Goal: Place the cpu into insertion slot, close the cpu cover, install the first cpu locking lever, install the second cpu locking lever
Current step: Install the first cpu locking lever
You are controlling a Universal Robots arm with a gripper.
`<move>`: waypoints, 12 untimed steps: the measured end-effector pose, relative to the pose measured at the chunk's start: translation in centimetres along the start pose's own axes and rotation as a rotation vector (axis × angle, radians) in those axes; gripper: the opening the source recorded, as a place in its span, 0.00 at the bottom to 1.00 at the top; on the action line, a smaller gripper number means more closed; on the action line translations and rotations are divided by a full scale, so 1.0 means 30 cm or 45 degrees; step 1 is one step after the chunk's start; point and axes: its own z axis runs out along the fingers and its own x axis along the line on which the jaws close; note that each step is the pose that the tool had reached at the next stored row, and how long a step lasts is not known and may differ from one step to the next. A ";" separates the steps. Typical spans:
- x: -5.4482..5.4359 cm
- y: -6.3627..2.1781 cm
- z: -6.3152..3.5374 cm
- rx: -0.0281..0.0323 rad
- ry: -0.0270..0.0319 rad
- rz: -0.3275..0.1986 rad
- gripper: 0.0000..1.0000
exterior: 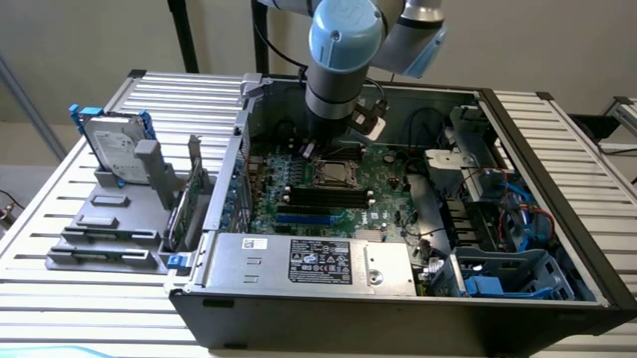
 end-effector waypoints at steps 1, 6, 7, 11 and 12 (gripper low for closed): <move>0.002 0.002 0.000 0.0008 -0.0008 0.001 0.11; 0.008 0.006 0.004 0.0072 -0.0058 0.004 0.11; 0.009 0.007 0.005 0.0088 -0.0066 0.004 0.11; 0.014 0.012 0.007 0.0138 -0.0105 0.007 0.11; 0.016 0.015 0.007 0.0149 -0.0117 0.008 0.11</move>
